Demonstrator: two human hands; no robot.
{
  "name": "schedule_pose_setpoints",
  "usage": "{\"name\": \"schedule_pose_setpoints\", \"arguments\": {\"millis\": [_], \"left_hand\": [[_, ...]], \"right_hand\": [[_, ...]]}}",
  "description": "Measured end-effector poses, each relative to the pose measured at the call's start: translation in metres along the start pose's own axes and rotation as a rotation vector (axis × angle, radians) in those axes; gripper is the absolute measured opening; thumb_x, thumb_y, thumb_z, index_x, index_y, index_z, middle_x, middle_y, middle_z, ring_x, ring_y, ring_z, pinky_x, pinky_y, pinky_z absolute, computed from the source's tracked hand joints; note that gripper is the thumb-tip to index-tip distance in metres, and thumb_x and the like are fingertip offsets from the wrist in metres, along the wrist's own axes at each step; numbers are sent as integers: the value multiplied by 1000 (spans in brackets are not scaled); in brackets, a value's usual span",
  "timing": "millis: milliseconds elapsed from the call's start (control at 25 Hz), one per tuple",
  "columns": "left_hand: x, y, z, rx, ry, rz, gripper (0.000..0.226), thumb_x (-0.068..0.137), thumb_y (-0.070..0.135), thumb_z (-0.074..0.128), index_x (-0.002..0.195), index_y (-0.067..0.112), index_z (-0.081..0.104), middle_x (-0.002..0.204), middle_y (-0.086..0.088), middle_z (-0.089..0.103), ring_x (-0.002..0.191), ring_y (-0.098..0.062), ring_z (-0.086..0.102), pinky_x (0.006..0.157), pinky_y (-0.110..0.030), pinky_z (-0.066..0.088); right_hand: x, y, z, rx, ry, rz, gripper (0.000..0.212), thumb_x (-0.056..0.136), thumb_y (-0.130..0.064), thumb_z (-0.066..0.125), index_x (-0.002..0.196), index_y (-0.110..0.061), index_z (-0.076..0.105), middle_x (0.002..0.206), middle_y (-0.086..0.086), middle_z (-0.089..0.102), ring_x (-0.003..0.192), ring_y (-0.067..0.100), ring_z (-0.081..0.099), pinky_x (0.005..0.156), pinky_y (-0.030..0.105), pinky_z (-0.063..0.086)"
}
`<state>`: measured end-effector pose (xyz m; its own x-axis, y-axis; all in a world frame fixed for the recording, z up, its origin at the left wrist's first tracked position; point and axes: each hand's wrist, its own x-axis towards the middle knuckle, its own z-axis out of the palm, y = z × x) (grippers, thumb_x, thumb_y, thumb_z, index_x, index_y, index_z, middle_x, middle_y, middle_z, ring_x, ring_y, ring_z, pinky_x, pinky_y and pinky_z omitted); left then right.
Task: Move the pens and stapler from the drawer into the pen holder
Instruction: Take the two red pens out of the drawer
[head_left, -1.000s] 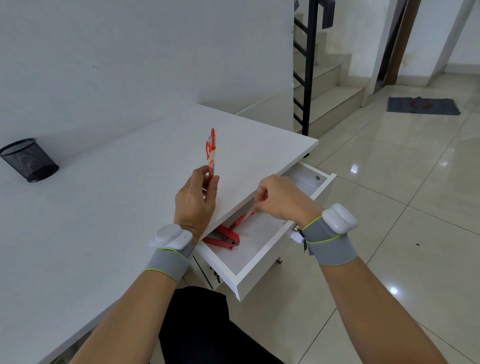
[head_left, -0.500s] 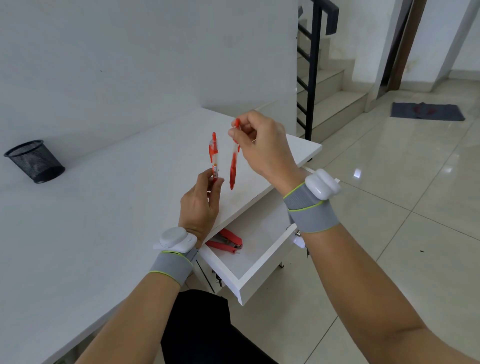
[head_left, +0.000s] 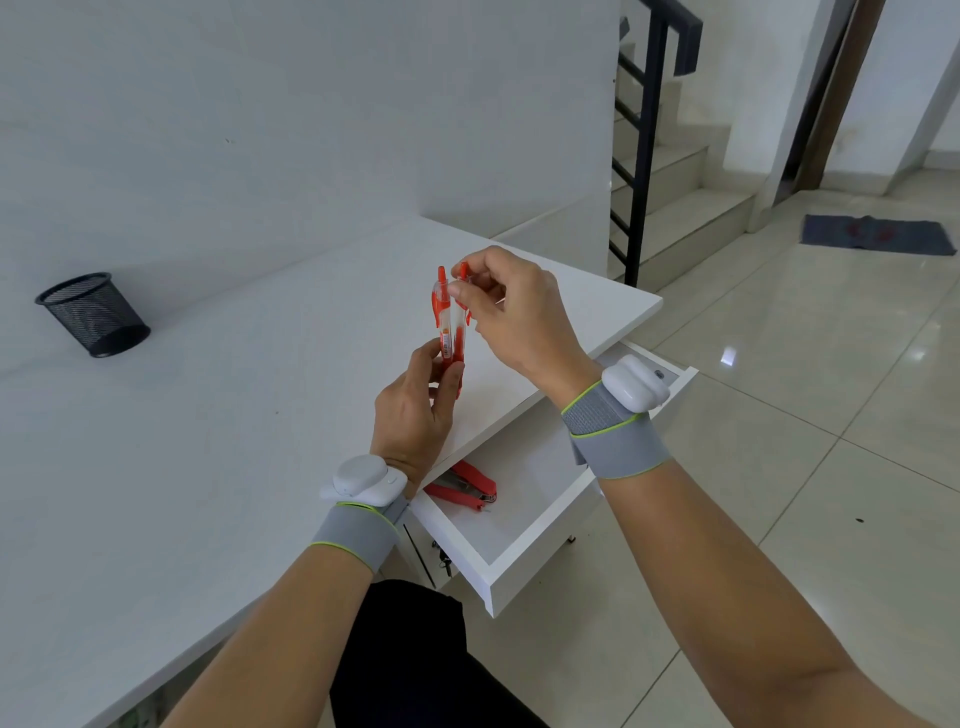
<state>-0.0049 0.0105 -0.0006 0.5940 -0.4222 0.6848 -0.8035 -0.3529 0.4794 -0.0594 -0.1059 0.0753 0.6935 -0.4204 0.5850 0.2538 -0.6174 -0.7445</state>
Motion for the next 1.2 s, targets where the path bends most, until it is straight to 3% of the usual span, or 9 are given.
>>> {"name": "schedule_pose_setpoints", "arguments": {"millis": [160,400,600,720,840,1000,1200], "left_hand": [[0,-1,0,0,6,-4,31,89,16,55,114,-1,52,95,-19,72,78,-32,69,73,-27,49],[-1,-4,-1,-17,8,-52,29,90,17,54,113,0,52,90,-17,71,75,-30,67,74,-28,49],[1,-5,-5,-45,66,-43,19,90,12,51,106,1,53,81,-11,70,68,-26,64,69,-37,55],[2,-5,-6,-63,112,-50,20,89,8,50,107,0,53,77,-12,69,64,-26,63,66,-36,54],[3,-7,-9,-114,132,-114,21,90,7,50,109,2,55,78,-13,69,67,-28,65,68,-36,54],[8,-21,-36,-163,134,-186,15,90,11,52,104,9,57,77,-6,69,69,-21,65,70,-28,53],[24,-46,-90,-212,159,-277,15,91,12,51,102,11,59,75,-4,67,60,-5,57,58,-7,43]], "right_hand": [[0,0,0,54,-4,32,16,86,-14,61,97,-3,64,77,3,64,66,12,58,67,28,56],[-1,3,6,124,-51,88,21,86,-18,62,101,-4,64,83,3,66,65,8,59,65,22,54],[-3,8,17,88,-258,171,21,81,-21,67,94,-6,65,83,9,66,72,23,61,73,36,55],[-9,12,26,89,-359,189,18,78,-21,70,93,-11,65,85,1,66,72,15,59,72,27,50],[-7,12,33,133,-343,174,19,79,-21,69,97,-14,66,89,-3,65,82,16,61,73,18,48],[13,-4,50,278,-409,172,16,80,-14,68,95,-13,67,91,3,69,94,21,65,85,26,51],[35,-36,98,455,-490,127,18,82,-5,64,99,-12,66,100,11,73,90,19,70,81,22,56]]}}
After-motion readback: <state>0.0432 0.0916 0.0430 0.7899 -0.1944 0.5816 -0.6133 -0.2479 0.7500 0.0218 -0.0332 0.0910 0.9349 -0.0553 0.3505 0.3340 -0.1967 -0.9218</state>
